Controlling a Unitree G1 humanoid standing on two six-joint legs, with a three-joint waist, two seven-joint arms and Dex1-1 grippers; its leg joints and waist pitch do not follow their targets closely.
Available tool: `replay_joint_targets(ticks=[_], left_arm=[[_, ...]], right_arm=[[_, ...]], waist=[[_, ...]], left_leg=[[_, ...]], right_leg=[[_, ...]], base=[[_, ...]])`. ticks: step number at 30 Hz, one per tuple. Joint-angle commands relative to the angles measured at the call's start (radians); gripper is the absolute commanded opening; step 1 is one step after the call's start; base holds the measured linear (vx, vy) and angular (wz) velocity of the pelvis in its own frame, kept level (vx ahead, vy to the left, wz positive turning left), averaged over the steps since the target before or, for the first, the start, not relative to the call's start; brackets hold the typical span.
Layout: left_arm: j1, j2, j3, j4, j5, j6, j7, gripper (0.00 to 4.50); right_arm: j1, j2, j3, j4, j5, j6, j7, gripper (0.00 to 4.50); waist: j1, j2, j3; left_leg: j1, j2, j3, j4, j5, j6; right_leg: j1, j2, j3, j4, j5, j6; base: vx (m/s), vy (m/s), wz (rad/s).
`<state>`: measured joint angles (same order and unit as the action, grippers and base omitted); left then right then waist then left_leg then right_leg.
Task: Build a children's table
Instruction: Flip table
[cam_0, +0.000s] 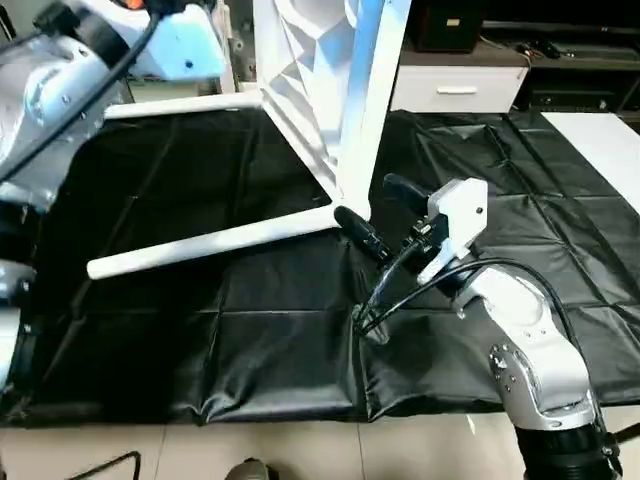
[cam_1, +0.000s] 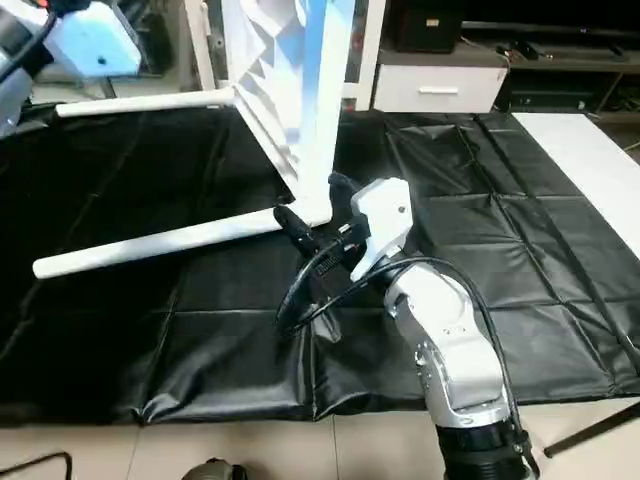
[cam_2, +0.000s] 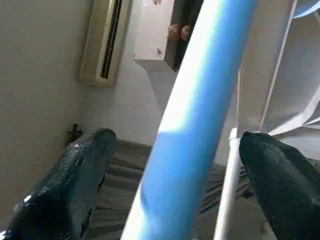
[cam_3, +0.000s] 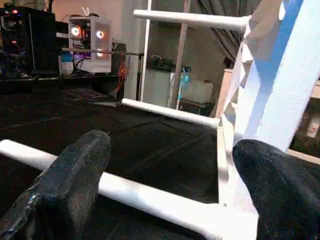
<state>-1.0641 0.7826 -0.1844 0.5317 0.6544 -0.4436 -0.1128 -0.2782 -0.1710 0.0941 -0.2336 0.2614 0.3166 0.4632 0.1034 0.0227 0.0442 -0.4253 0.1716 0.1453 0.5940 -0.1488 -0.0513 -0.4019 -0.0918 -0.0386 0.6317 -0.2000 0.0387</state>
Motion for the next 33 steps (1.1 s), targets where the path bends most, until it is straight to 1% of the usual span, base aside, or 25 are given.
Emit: replay_joint_targets(ticks=[1,3,4,7,8,9,12,17,19,21,25,26,28,29,31,32,33], left_arm=[[-0.023,0.017,-0.016,0.027,0.024,-0.007,0.020,4.50],[-0.025,0.018,-0.017,0.030,0.026,-0.006,0.021,4.50],[-0.040,0.026,-0.023,0.056,0.043,-0.012,0.038,4.50],[-0.058,0.031,-0.031,0.088,0.060,-0.019,0.055,4.50],[-0.064,0.034,-0.033,0.104,0.065,-0.019,0.059,4.50],[-0.069,0.035,-0.035,0.114,0.069,-0.019,0.062,4.50],[-0.080,0.043,-0.039,0.140,0.081,-0.016,0.078,4.50],[-0.100,0.054,-0.040,0.187,0.092,-0.012,0.108,4.50],[-0.100,0.054,-0.036,0.196,0.086,-0.006,0.109,4.50],[-0.101,0.053,-0.035,0.201,0.083,-0.005,0.109,4.50],[-0.102,0.046,-0.033,0.228,0.068,0.000,0.105,4.50],[-0.103,0.044,-0.032,0.231,0.066,0.000,0.104,4.21],[-0.105,0.042,-0.031,0.244,0.063,0.000,0.103,4.21],[-0.106,0.041,-0.030,0.247,0.061,0.001,0.102,4.21],[-0.106,0.041,-0.029,0.250,0.059,0.002,0.100,3.96],[-0.106,0.039,-0.027,0.254,0.053,0.005,0.095,3.83],[-0.106,0.039,-0.027,0.255,0.052,0.005,0.095,3.79]], right_arm=[[-0.002,-0.003,0.013,-0.031,-0.015,-0.008,-0.003,4.43],[-0.002,-0.004,0.015,-0.031,-0.017,-0.009,-0.003,4.43],[-0.002,-0.009,0.023,-0.034,-0.025,-0.009,0.000,4.43],[-0.003,-0.013,0.028,-0.035,-0.030,-0.009,0.001,4.43],[-0.004,-0.015,0.031,-0.035,-0.033,-0.010,0.002,4.43],[-0.005,-0.016,0.033,-0.035,-0.035,-0.010,0.002,4.43],[-0.007,-0.020,0.038,-0.035,-0.037,-0.012,0.002,4.43],[-0.008,-0.023,0.046,-0.036,-0.050,-0.016,0.001,4.43],[-0.008,-0.022,0.050,-0.037,-0.054,-0.017,0.000,4.43],[-0.008,-0.022,0.052,-0.037,-0.056,-0.019,0.000,4.43],[-0.006,-0.025,0.056,-0.041,-0.060,-0.023,0.000,4.43],[-0.005,-0.025,0.056,-0.042,-0.060,-0.023,0.000,4.50],[-0.006,-0.026,0.053,-0.043,-0.058,-0.024,-0.001,4.50],[-0.007,-0.026,0.052,-0.044,-0.057,-0.025,-0.001,4.50],[-0.007,-0.025,0.050,-0.046,-0.052,-0.026,-0.001,4.50],[-0.005,-0.019,0.045,-0.054,-0.036,-0.039,0.005,4.50],[-0.005,-0.019,0.045,-0.055,-0.035,-0.040,0.005,4.50]], waist=[[0.003,0.018,-0.067],[0.003,0.018,-0.067],[0.003,0.016,-0.068],[0.006,0.017,-0.070],[0.006,0.013,-0.070],[0.009,0.015,-0.070],[0.011,0.016,-0.069],[0.011,0.013,-0.067],[0.011,0.012,-0.067],[0.011,0.013,-0.067],[0.011,0.013,-0.068],[0.011,0.013,-0.069],[0.012,0.016,-0.069],[0.012,0.015,-0.070],[0.013,0.016,-0.070],[0.012,0.015,-0.069],[0.012,0.016,-0.070]], left_leg=[[0.046,0.041,-0.018,-0.082,-0.406,-0.109],[0.044,0.041,-0.017,-0.082,-0.396,-0.109],[0.045,0.042,-0.016,-0.082,-0.390,-0.109],[0.044,0.040,-0.015,-0.079,-0.359,-0.101],[0.044,0.040,-0.014,-0.078,-0.355,-0.099],[0.045,0.040,-0.014,-0.077,-0.352,-0.099],[0.046,0.041,-0.014,-0.078,-0.361,-0.101],[0.047,0.042,-0.014,-0.080,-0.381,-0.103],[0.045,0.042,-0.014,-0.080,-0.384,-0.102],[0.047,0.043,-0.014,-0.080,-0.388,-0.103],[0.045,0.042,-0.014,-0.079,-0.369,-0.099],[0.045,0.042,-0.013,-0.078,-0.366,-0.099],[0.045,0.042,-0.013,-0.078,-0.357,-0.098],[0.045,0.042,-0.013,-0.077,-0.357,-0.098],[0.046,0.042,-0.014,-0.078,-0.357,-0.099],[0.046,0.042,-0.014,-0.078,-0.360,-0.099],[0.046,0.042,-0.014,-0.078,-0.364,-0.099]], right_leg=[[0.018,-0.045,0.027,-0.064,-0.118,-0.149],[0.019,-0.044,0.028,-0.063,-0.094,-0.152],[0.020,-0.044,0.027,-0.062,-0.087,-0.154],[0.022,-0.044,0.028,-0.059,-0.055,-0.155],[0.022,-0.043,0.027,-0.061,-0.053,-0.155],[0.021,-0.043,0.027,-0.059,-0.052,-0.156],[0.020,-0.044,0.028,-0.060,-0.063,-0.154],[0.019,-0.046,0.029,-0.062,-0.094,-0.153],[0.019,-0.046,0.029,-0.063,-0.103,-0.153],[0.017,-0.046,0.029,-0.063,-0.110,-0.153],[0.019,-0.045,0.029,-0.061,-0.083,-0.155],[0.019,-0.045,0.029,-0.061,-0.078,-0.155],[0.019,-0.045,0.028,-0.060,-0.065,-0.158],[0.020,-0.044,0.028,-0.060,-0.063,-0.158],[0.020,-0.045,0.028,-0.058,-0.058,-0.159],[0.020,-0.045,0.028,-0.059,-0.057,-0.159],[0.020,-0.045,0.028,-0.059,-0.059,-0.159]], base=[[0.000,0.000,0.00],[0.000,0.000,0.00],[0.000,0.000,0.00],[0.000,0.000,0.00],[0.000,0.000,0.00],[0.000,0.000,0.00],[0.000,0.000,0.00],[0.000,0.000,0.00],[0.000,0.000,0.00],[0.000,0.000,0.00],[0.000,0.000,0.00],[0.000,0.000,0.00],[0.000,0.000,0.00],[0.000,0.000,0.00],[0.000,0.000,0.00],[0.000,0.000,0.00],[0.000,0.000,0.00]])
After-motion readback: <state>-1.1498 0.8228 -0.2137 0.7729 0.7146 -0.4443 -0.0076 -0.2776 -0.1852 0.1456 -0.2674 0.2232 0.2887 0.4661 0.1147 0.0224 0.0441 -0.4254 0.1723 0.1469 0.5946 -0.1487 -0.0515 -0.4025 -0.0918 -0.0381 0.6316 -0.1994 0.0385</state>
